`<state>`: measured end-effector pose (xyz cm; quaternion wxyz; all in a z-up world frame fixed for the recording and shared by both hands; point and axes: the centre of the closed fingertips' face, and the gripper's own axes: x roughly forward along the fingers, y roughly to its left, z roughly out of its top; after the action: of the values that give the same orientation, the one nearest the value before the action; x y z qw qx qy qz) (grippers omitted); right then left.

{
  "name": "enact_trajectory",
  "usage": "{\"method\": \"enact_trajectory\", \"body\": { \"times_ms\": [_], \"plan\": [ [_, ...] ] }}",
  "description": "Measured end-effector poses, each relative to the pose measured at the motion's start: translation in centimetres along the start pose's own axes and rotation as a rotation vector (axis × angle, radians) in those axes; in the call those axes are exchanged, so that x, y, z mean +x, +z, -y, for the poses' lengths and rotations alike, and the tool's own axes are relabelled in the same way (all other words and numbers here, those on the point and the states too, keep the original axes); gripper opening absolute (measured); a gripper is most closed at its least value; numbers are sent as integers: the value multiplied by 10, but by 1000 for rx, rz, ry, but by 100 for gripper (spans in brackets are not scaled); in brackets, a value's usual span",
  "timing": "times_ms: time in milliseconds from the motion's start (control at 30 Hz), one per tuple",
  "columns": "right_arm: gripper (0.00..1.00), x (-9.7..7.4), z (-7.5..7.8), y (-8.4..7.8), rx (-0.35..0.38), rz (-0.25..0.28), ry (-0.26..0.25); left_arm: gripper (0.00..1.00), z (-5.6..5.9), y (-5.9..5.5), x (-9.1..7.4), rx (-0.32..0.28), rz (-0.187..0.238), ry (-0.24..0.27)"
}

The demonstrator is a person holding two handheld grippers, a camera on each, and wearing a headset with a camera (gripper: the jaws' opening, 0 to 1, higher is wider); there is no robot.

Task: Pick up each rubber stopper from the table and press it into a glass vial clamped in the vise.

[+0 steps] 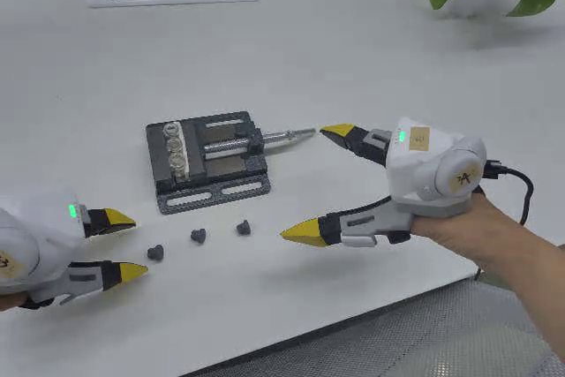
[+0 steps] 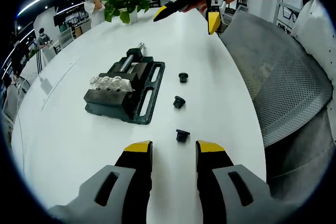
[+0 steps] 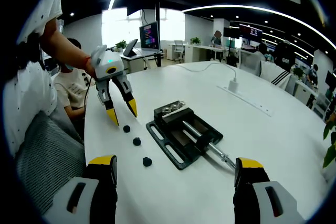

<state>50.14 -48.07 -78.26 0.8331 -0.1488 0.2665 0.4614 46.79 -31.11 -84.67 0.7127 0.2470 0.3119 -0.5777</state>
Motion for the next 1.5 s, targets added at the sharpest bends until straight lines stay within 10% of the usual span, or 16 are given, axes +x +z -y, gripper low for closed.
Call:
{"method": "enact_trajectory", "body": {
  "times_ms": [1500],
  "plan": [
    [90,1,0,-2,13,-8,2,4,6,-3,15,48,-33,-42]
  ]
}}
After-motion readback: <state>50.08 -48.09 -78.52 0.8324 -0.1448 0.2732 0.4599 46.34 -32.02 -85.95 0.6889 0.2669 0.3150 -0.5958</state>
